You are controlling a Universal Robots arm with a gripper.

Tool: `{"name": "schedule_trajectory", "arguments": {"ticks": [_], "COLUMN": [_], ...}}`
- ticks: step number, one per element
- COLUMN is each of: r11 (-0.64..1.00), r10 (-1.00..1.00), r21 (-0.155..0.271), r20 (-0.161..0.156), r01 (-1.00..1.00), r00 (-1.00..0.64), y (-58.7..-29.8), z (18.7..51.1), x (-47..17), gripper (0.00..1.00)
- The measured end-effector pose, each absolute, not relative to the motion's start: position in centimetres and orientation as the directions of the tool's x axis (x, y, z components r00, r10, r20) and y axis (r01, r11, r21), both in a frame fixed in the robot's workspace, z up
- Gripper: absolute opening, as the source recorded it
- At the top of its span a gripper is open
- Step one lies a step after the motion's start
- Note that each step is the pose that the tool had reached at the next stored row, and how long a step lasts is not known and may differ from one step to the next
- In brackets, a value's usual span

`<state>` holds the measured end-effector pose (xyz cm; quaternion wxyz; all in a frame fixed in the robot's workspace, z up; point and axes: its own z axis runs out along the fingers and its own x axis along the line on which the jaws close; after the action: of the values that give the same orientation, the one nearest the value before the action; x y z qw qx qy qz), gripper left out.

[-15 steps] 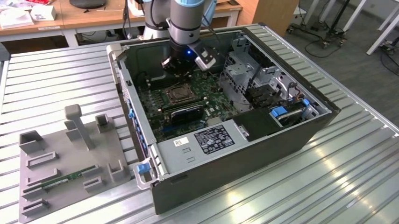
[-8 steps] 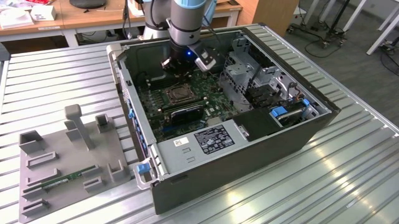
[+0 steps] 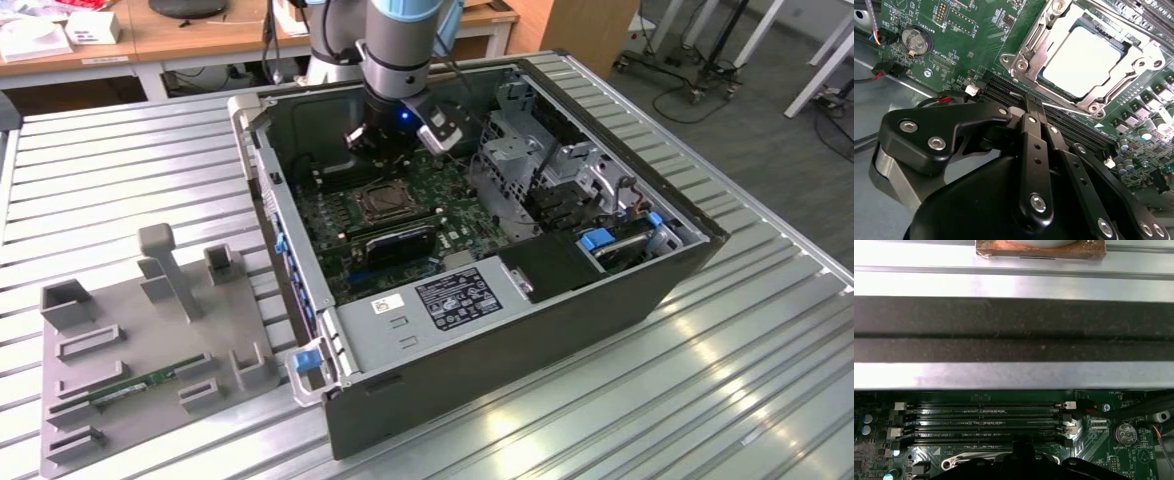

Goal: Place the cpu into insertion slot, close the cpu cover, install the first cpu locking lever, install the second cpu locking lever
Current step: 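Install the first cpu locking lever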

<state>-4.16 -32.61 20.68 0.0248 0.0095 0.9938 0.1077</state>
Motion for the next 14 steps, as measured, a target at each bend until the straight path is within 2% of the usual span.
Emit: {"name": "schedule_trajectory", "arguments": {"ticks": [14], "r11": [0.977], "r10": [0.017], "r21": [0.214], "r20": [-0.047], "r01": [0.007], "r00": [-0.999], "y": [-32.6], "z": [19.81], "x": [-4.22], "gripper": [0.11]}}
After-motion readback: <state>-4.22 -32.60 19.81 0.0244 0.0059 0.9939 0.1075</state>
